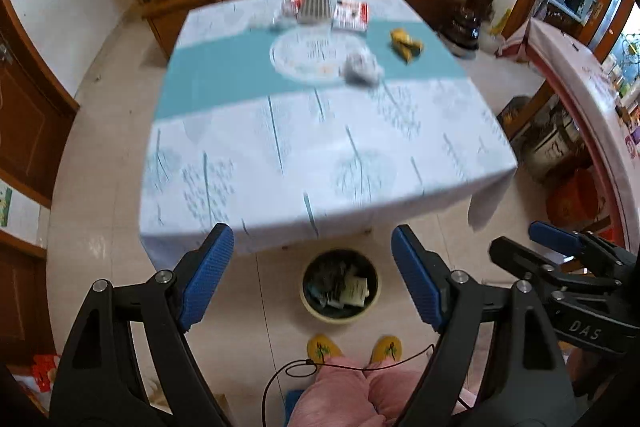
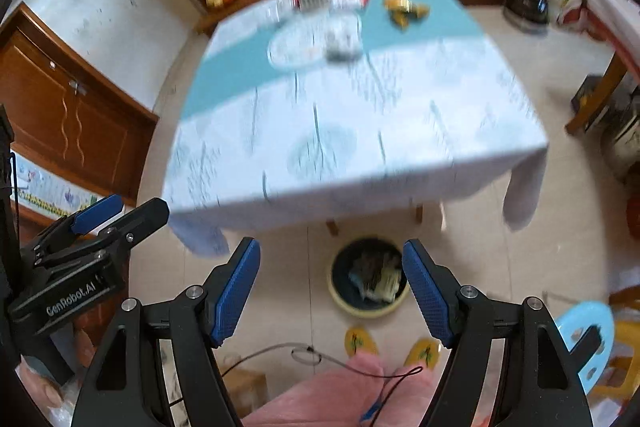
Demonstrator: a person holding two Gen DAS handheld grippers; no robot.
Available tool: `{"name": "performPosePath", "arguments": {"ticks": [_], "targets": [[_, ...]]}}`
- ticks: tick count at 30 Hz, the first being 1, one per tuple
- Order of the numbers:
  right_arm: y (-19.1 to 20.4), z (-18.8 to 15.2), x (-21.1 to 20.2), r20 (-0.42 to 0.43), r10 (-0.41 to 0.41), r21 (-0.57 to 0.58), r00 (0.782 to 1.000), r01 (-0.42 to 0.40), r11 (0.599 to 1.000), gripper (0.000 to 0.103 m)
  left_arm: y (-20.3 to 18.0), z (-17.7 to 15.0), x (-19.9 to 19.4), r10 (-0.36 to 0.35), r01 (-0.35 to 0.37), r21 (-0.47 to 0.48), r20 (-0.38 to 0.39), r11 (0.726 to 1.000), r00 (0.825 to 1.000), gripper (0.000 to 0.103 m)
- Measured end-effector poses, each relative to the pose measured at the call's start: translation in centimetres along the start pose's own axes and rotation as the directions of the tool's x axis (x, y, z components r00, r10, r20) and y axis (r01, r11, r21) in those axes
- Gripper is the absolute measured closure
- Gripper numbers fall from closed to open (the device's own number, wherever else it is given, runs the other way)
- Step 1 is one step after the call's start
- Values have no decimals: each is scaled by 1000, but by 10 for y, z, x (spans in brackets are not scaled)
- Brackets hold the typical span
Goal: Collect trash
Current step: 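Raise both open tools back toward the table, then grasp the white plastic bag with the left tool while the right tool grasps the yellow snack bag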
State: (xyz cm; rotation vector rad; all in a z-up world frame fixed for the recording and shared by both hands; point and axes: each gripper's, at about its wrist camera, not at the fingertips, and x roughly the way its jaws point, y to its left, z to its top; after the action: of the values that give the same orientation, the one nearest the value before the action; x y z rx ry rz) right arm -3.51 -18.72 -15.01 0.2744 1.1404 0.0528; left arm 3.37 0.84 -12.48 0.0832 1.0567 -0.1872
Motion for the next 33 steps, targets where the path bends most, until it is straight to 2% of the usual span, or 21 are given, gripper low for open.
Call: {"name": "performPosePath", "arguments": {"ticks": [5,9,16,20,24,26,29,33], "targets": [[9,32,-41,107,-4,17,994,2,1000,28,9,42,-19,-33,32,18,47,999,998,24],[10,57,-61,179,-15,7,984,14,1000,28,6,70,-28,-26,22,39,104,999,994,24],[-6,122,-71,228,-23,-36,973,32,999,28,-14,120,-22,-2,-11,70,187,998,982,24],[-27,167,-57,217,-14,-77,976,31,997,28,-31,150,5,20,-31,71,157,997,987,24],[-55,223,-31,186,22,-105,982,-2,994,28,-44,180,46,10,-10,-2,91,1000,996,24],[-73,256,-9,154,43,-130,987,-22,991,28,-50,191,70,24,-21,-47,63,999,998,24],[-95,298,26,103,51,-172,993,-32,985,28,-65,207,111,84,-82,-77,17,994,996,24],[-120,339,77,51,38,-223,998,-26,974,28,-83,221,159,101,-101,-104,-7,989,995,24]]}}
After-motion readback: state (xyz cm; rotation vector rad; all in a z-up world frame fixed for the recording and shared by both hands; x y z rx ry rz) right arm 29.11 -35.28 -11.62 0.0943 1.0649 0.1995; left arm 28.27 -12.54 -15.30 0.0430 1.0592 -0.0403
